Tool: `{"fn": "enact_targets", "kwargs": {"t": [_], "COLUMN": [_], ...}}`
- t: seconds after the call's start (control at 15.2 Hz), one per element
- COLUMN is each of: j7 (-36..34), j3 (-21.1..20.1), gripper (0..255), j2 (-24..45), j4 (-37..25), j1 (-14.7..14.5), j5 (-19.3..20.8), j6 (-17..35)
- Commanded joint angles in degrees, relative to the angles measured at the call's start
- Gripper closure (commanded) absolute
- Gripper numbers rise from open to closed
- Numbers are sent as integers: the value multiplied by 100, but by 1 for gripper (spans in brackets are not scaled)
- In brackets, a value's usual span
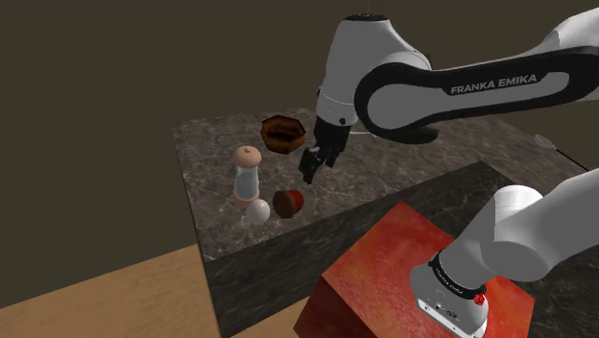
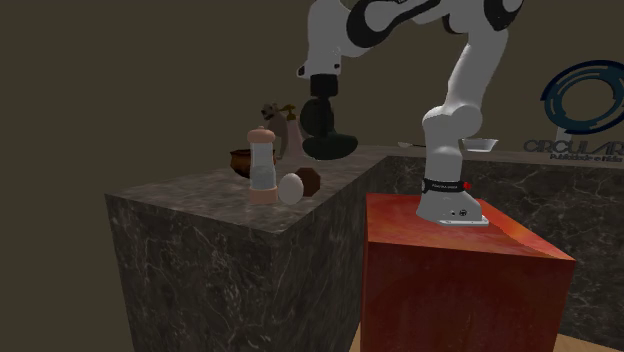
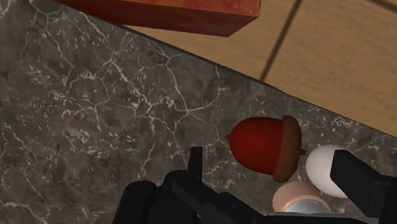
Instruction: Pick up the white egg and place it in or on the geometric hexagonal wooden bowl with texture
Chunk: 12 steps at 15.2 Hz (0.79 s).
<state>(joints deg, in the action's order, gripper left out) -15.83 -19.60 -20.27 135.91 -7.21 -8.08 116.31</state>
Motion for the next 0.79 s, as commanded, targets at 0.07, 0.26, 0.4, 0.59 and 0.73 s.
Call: {"fn": "enact_targets", "kwargs": {"t": [0.07,0.26,0.4,0.59,0.73], "j7": [-219,-496,-712,-1071,-1209], "j3": [-283,-554,-709,-884,-919], "gripper": [0,0,0,0,0], "j2": [539,1141,1561,2215,2462], "j4": [-210,-499,-721,-1102,-1259], "j1": [-64,-115,-163,-281,-352], "j5": [159,437,686,1141,1328], "j6": [376,701,886,1101,1161]}}
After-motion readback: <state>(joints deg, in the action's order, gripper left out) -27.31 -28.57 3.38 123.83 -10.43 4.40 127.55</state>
